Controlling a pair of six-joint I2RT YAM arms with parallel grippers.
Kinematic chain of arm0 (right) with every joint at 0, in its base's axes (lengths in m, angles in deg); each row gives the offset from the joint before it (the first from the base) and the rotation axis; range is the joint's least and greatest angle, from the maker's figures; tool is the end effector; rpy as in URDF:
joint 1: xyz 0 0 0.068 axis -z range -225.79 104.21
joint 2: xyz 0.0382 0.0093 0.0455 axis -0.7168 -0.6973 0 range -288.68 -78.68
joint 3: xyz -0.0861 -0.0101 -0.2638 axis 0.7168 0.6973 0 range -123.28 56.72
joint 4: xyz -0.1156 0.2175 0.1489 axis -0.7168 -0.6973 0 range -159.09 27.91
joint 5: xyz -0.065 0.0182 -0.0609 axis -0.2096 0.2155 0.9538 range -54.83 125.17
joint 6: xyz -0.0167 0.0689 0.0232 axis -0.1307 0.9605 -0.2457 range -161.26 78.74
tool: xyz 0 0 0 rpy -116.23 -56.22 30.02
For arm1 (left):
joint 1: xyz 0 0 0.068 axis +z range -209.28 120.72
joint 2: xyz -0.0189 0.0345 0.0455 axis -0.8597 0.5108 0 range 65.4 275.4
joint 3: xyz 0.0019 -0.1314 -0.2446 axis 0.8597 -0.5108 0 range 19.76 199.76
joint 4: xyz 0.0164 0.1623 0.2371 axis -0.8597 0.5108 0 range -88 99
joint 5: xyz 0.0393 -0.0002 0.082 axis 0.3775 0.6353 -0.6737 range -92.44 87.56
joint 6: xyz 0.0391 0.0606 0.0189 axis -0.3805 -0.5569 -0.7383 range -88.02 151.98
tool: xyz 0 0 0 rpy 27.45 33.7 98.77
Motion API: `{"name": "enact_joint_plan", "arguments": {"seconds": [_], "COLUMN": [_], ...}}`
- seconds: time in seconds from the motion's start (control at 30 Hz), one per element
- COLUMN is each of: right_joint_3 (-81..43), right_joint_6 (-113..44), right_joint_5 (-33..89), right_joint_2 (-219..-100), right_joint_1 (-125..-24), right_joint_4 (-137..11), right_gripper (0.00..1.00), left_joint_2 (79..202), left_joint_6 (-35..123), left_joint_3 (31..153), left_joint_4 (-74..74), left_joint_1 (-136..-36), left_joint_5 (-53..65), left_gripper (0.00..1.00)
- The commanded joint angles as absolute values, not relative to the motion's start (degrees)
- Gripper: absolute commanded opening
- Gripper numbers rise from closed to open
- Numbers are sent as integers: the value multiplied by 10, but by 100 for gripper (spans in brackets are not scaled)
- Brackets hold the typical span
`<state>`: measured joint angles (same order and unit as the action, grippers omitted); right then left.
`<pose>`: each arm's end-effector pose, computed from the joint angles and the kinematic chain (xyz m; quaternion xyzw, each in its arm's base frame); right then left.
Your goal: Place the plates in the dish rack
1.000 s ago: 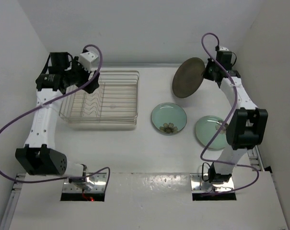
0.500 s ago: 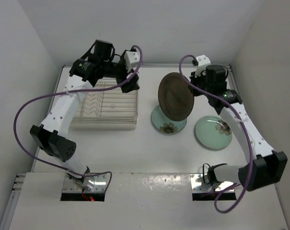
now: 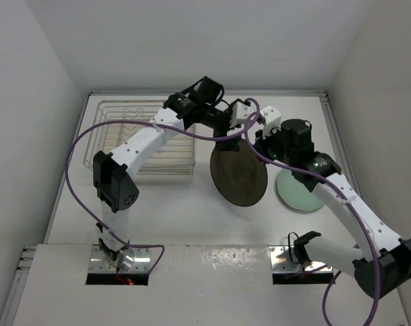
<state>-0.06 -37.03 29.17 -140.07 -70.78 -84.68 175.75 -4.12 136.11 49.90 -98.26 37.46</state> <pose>0.2594 0.1281 0.3254 -0.1804 0.8335 0.1745 0.4922 0.3398 -0.3265 0.3725 0.6333 0.5959 -0.3211 0.3751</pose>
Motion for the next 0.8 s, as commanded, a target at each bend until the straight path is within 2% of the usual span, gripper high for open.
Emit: {"name": "enact_joint_plan", "arguments": {"seconds": [0.0, 0.07, 0.23, 0.3, 0.43, 0.57, 0.6, 0.7, 0.77], "right_joint_3": [-9, 4, 21, 28, 39, 65, 68, 71, 67], "right_joint_6": [-359, -359, -351, -352, -347, -343, -347, -347, -348], "right_joint_5": [283, 286, 313, 321, 327, 328, 323, 318, 317], "right_joint_2": [-1368, -1369, -1356, -1349, -1330, -1308, -1301, -1292, -1293], "right_joint_1": [-723, -733, -756, -758, -760, -761, -760, -759, -759], "right_joint_4": [-722, -719, -703, -697, -690, -675, -674, -669, -668], "right_gripper": [0, 0, 0, 0, 0, 0, 0, 0, 0], "left_joint_2": [1756, 1763, 1774, 1774, 1784, 1790, 1790, 1790, 1783], "left_joint_6": [-96, -109, -127, -138, -139, -87, -87, -87, -92], "left_joint_3": [1359, 1332, 1283, 1271, 1263, 1268, 1268, 1260, 1252], "left_joint_4": [476, 476, 476, 476, 471, 436, 436, 436, 436], "left_joint_1": [-983, -983, -983, -983, -976, -937, -937, -937, -951], "left_joint_5": [391, 404, 440, 447, 465, 573, 580, 573, 568], "left_gripper": [88, 88, 74, 74, 81, 79, 76, 60, 40]}}
